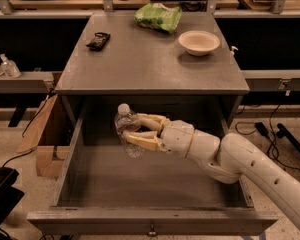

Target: Place water bottle into top drawer

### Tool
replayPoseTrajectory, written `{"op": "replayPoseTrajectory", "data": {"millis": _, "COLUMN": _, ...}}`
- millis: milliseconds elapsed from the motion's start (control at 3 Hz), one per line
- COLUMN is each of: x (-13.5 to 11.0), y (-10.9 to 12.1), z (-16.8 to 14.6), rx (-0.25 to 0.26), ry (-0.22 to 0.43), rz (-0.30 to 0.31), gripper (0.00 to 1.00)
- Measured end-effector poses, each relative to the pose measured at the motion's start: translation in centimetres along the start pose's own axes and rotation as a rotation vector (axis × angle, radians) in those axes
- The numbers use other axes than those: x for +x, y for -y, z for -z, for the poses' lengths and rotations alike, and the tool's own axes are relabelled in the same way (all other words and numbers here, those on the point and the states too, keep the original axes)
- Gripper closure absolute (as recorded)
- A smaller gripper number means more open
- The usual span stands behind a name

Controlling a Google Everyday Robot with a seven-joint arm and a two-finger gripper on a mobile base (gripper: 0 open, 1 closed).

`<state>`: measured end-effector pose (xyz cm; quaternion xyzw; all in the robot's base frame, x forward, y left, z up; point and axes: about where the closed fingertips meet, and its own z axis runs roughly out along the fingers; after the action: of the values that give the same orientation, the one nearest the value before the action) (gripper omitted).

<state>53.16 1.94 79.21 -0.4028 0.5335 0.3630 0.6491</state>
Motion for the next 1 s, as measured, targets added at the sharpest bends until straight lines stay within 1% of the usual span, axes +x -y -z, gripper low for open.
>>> {"op": "replayPoseTrajectory", "data": {"millis": 333, "x": 2.1, "y": -0.3, "z": -1.2, "rx": -0.022, "ry": -0.007, "rz": -0.014, "gripper": 1.00}}
{"op": "replayPoseTrajectory", "data": {"millis": 1000, "x": 6.9, "y": -0.7, "z": -4.8, "rx": -0.058, "ry": 0.003, "rz": -0.080, "gripper": 1.00}}
